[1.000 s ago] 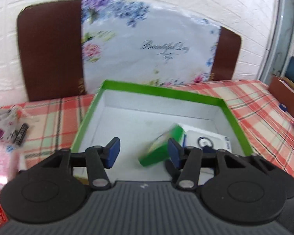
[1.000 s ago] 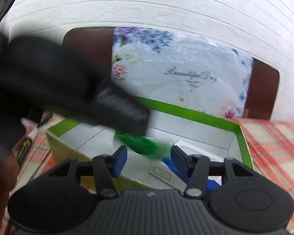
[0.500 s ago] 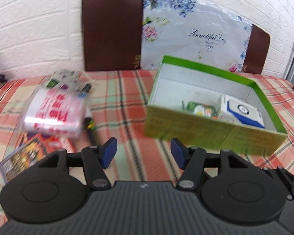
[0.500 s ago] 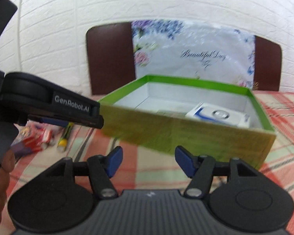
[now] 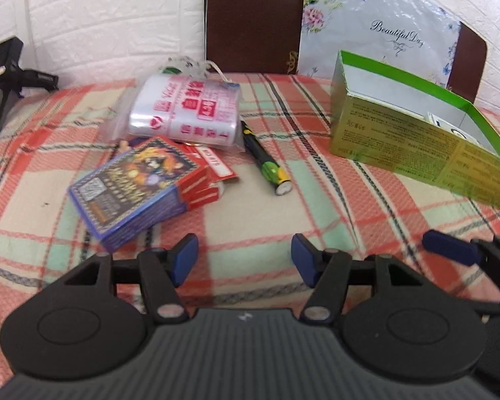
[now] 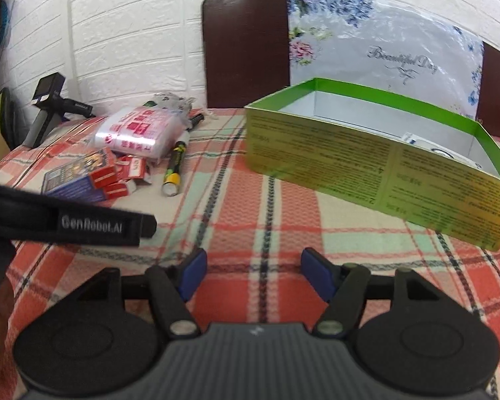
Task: Organize objects
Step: 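Grasp the blue playing-card box with both grippers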
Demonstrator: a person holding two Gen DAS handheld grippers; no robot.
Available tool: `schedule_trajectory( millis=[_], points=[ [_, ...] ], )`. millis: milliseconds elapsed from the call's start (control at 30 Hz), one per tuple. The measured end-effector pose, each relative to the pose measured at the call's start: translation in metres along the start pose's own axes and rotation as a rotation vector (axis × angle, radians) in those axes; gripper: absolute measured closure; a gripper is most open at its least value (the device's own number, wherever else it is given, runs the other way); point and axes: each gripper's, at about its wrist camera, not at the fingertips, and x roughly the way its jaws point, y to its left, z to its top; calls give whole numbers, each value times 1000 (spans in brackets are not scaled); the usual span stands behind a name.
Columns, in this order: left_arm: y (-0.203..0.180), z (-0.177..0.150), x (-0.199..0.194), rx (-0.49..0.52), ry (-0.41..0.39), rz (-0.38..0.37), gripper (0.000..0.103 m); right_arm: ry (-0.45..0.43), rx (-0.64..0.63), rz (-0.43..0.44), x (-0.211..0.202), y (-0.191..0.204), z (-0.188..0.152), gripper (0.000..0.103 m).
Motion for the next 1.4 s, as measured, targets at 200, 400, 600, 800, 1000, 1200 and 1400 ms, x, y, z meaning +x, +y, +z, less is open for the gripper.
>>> schedule_trajectory(
  millis=[200, 400, 600, 800, 1000, 1200, 1400],
  points=[
    [32, -26, -24, 3, -45, 22, 34, -7, -61, 33, -6, 23, -3, 39],
    [60, -49, -46, -15, -78, 50, 31, -13, -70, 39, -9, 36, -4, 40],
    [86, -51, -51, -72, -80, 84, 31, -19, -160, 142, -13, 59, -9, 39],
    [118, -49, -55, -186, -104, 90, 31, -100, -225, 218, -2, 80, 27, 33],
    [159, -26, -57, -416, -89, -55, 39, -70, -87, 316, 45, 88, 78, 33],
    [162, -9, -23, -539, -30, -283, 40, 53, 91, 430, 74, 80, 80, 54],
    [158, -9, -12, -581, 0, -349, 53, 73, 54, 458, 53, 87, 65, 56]
  ],
)
